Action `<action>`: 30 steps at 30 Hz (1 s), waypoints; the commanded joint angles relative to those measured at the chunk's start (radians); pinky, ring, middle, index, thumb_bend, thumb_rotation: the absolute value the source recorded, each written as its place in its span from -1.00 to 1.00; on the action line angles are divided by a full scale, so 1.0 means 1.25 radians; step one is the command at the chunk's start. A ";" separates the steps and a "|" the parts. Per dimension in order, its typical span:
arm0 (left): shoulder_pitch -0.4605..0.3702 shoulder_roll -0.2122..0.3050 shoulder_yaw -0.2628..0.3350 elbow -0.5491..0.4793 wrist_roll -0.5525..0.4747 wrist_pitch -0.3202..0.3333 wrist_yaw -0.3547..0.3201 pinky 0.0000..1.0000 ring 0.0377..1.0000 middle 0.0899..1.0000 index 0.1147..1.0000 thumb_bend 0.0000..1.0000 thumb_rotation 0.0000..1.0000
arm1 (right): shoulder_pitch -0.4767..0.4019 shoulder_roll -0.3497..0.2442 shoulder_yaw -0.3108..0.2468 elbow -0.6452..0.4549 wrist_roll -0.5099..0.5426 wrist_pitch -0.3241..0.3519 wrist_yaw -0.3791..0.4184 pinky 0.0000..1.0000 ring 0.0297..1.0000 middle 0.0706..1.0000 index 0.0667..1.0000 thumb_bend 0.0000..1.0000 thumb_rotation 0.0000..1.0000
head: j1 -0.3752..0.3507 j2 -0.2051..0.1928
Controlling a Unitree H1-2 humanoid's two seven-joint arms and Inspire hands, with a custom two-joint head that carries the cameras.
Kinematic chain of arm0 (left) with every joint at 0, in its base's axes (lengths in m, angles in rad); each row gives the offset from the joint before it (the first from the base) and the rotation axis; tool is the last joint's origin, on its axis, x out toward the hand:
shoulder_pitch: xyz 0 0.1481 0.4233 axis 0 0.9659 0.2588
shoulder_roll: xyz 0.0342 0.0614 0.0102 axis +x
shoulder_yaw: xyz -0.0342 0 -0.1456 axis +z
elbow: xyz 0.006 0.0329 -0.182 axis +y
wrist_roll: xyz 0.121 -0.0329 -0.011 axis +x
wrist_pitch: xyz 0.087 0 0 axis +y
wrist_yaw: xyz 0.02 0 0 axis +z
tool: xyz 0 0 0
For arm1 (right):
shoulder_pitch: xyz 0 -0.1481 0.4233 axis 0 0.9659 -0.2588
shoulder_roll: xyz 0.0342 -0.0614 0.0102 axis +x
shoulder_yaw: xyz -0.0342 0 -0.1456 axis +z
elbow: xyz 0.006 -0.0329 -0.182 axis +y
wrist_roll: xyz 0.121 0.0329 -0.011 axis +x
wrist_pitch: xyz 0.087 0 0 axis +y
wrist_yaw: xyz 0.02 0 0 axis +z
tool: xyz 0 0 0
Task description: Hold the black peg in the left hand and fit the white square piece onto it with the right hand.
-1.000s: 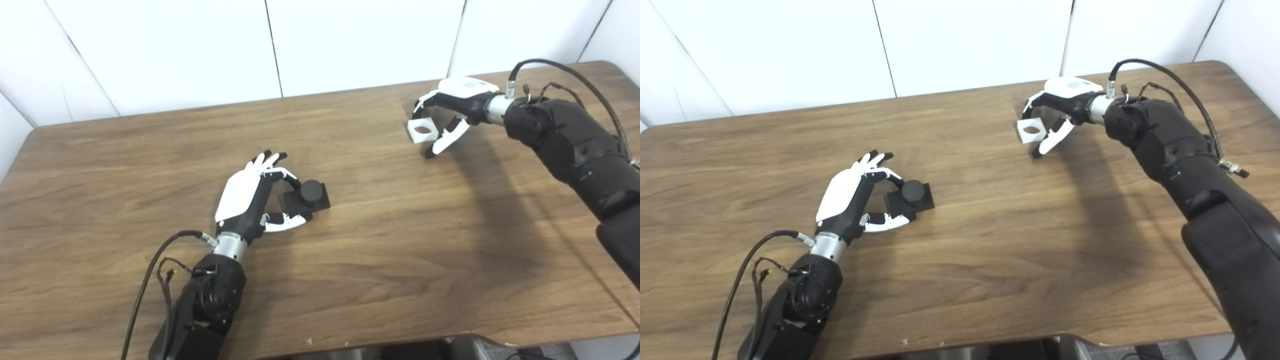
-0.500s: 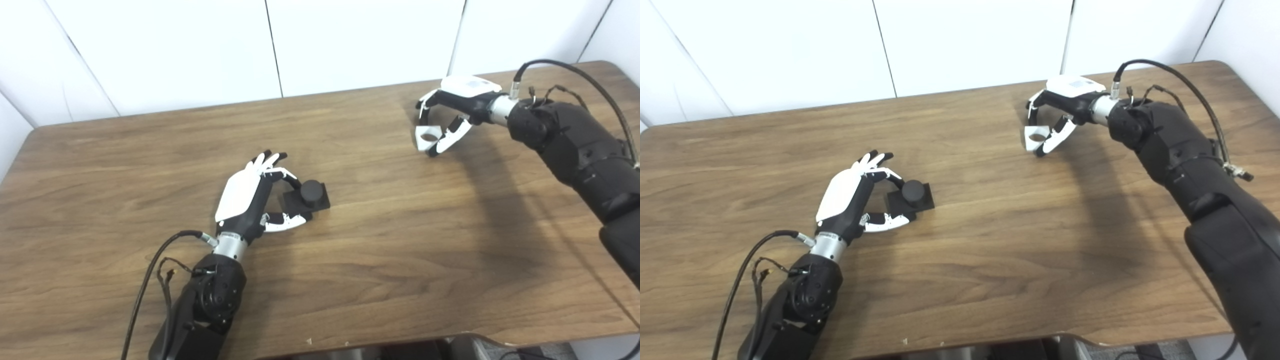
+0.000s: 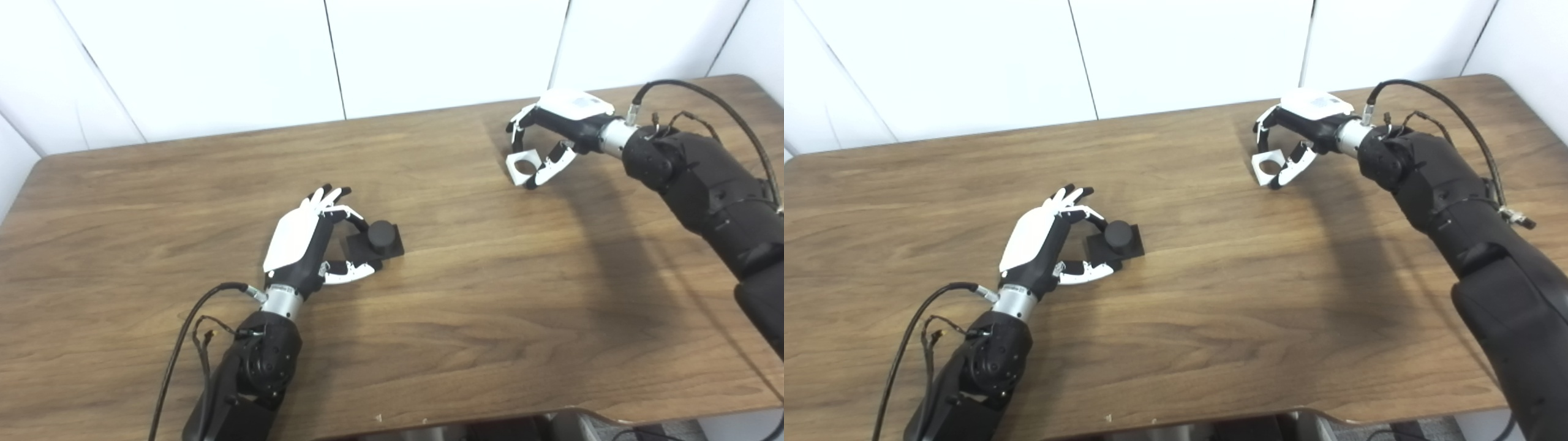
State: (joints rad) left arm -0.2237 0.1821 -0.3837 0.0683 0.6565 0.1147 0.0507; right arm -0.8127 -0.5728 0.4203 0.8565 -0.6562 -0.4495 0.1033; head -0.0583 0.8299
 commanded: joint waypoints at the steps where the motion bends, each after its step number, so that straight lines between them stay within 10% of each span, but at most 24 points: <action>1: 0.017 0.015 -0.016 0.028 0.022 0.020 -0.039 1.00 1.00 0.85 -0.15 0.03 -0.83 | -0.026 -0.016 -0.008 0.004 -0.004 -0.005 -0.030 0.89 0.75 0.55 -0.10 0.03 -0.71 | 0.000 0.000; 30: -0.001 0.010 -0.014 0.044 0.027 0.020 -0.032 1.00 1.00 0.85 -0.15 0.03 -0.82 | 0.110 0.039 -0.146 -0.541 0.103 0.123 0.066 0.65 0.71 0.49 -0.11 0.04 -0.70 | 0.037 0.006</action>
State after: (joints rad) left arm -0.2346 0.1825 -0.3853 0.0790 0.6565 0.1080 0.0496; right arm -0.6405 -0.5269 0.2584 0.2310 -0.5549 -0.3022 0.1780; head -0.0108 0.8375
